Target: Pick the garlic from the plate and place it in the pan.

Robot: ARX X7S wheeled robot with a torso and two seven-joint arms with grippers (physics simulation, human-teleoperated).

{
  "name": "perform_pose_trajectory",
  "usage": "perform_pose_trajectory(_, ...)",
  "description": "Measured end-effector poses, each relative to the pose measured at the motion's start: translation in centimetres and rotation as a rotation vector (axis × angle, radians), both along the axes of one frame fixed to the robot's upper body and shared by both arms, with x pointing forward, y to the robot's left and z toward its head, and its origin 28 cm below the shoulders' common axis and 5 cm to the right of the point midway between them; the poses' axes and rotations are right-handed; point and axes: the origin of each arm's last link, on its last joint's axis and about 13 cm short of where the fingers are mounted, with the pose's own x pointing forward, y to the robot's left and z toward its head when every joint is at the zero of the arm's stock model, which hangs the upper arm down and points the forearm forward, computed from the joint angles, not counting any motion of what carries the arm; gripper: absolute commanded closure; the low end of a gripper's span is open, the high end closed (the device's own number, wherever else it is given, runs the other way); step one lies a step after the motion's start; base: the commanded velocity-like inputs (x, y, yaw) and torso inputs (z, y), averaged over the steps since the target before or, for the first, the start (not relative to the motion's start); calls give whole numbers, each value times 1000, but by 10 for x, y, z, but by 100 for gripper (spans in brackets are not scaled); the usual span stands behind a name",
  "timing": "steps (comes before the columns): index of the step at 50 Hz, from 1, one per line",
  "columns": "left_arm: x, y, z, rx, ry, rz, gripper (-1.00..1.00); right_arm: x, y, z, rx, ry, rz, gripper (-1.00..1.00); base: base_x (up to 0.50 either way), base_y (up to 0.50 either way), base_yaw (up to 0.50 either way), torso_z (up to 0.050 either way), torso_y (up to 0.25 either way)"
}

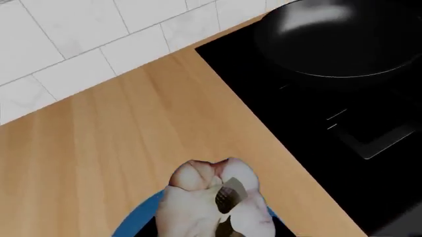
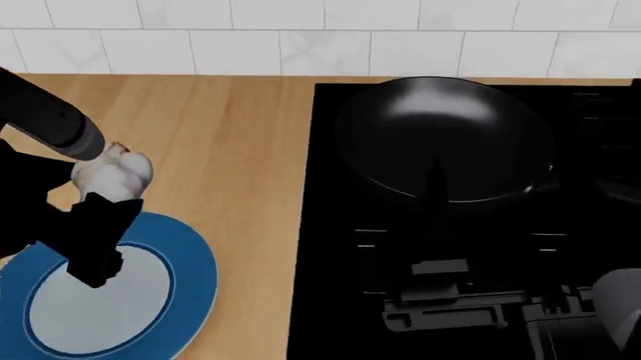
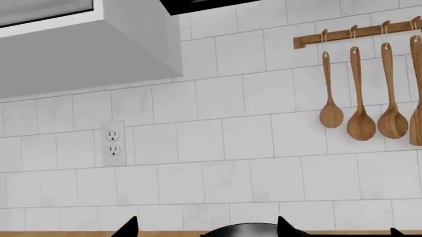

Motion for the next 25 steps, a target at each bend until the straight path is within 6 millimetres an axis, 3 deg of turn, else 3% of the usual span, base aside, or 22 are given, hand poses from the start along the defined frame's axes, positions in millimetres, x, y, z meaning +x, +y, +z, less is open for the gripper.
perform_pose_trajectory(17, 5, 0, 7, 11, -38, -27, 100, 7, 2, 0, 16, -22, -6, -100, 1, -500, 0, 0, 1)
perform_pose_trajectory(25, 5, 0, 10, 12, -45, -36, 100, 4, 1, 7, 20, -48, -1, -100, 37, 0, 0, 0, 1)
